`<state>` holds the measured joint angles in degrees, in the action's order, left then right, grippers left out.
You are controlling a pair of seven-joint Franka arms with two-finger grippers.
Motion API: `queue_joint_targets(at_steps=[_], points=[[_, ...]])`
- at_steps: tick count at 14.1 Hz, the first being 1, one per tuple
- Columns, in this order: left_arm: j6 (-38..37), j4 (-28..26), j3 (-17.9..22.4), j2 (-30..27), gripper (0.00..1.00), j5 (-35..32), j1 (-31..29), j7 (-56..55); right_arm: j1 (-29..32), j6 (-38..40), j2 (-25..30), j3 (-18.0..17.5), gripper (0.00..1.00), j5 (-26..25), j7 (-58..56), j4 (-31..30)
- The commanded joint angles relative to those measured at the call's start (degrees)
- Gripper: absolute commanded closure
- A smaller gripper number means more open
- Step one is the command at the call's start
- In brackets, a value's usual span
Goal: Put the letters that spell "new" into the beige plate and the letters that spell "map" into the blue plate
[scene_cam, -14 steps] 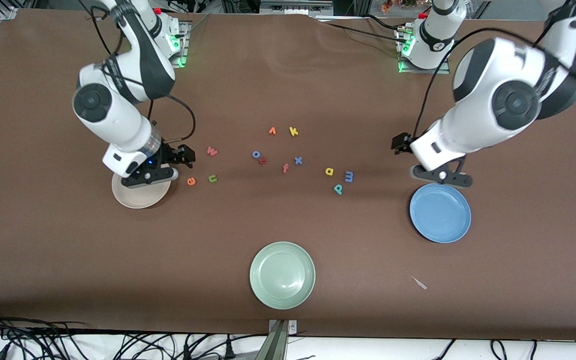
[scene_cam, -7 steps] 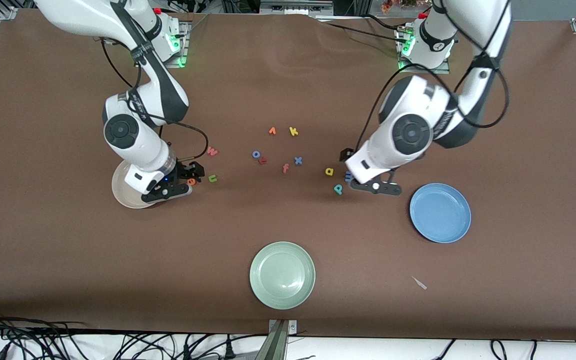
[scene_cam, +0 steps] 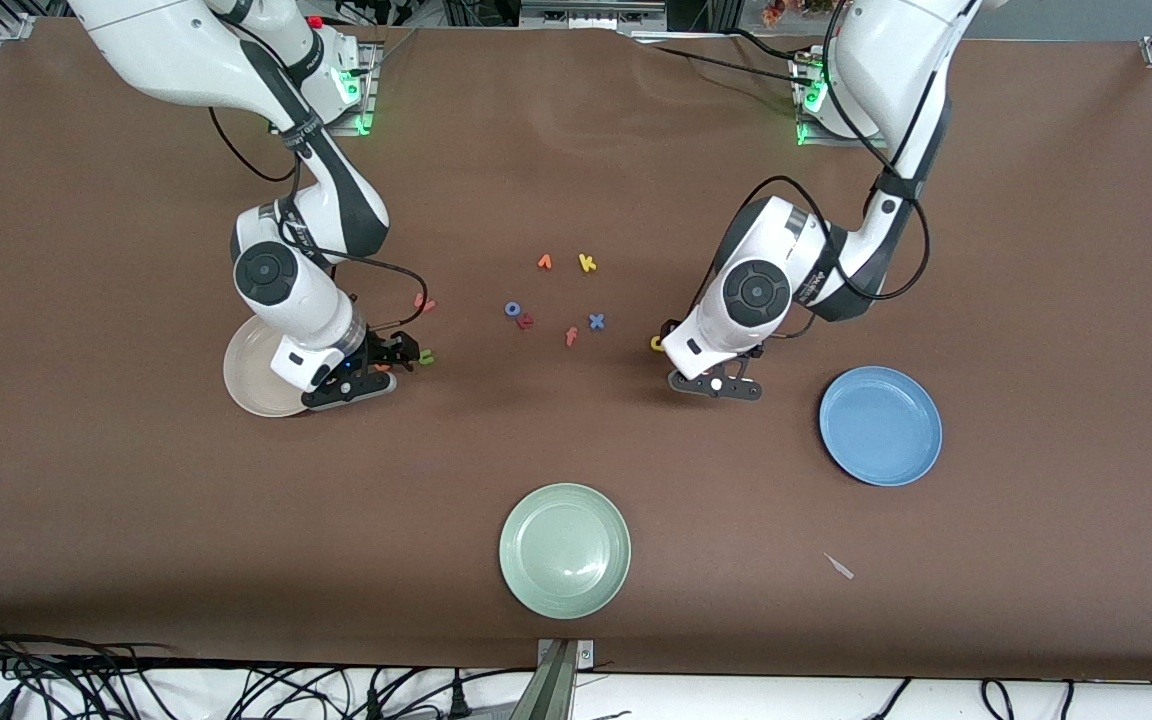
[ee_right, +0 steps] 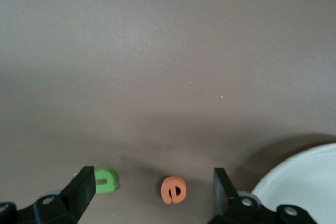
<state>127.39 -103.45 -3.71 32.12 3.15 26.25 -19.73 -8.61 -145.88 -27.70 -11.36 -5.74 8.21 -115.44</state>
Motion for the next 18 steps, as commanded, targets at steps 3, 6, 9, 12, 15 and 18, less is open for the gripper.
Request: queue_joint_targets(at_steps=[3,6,9,12,15,18], points=[[11.37,-7.99,0.63,0.13,0.0,-1.57,1.7,-0.84,0.0,-2.92,-1.74,0.99,0.01,-2.7,0.75,-0.4],[14.03,-8.43,0.63,1.8,0.1,-1.57,1.78,-0.84,-0.09,-4.06,-2.09,0.99,0.01,-2.7,0.75,-1.8],[13.94,-8.43,0.63,1.71,0.75,-1.57,1.78,-0.84,-0.09,-4.41,-2.0,0.99,0.01,-2.7,1.02,-3.04],[13.33,-8.35,0.63,1.19,1.0,-1.57,1.7,-0.84,-0.09,-4.5,-1.83,0.99,0.01,-2.78,1.02,-4.18],[11.49,-8.08,0.63,-0.3,1.0,-1.57,1.52,-0.57,-0.09,-4.5,-1.65,0.99,0.01,-2.87,1.02,-5.14],[3.6,-6.33,1.07,-4.42,1.0,-1.57,0.91,-0.4,-0.09,-6.16,-1.65,0.99,0.05,-3.66,1.02,-6.11]])
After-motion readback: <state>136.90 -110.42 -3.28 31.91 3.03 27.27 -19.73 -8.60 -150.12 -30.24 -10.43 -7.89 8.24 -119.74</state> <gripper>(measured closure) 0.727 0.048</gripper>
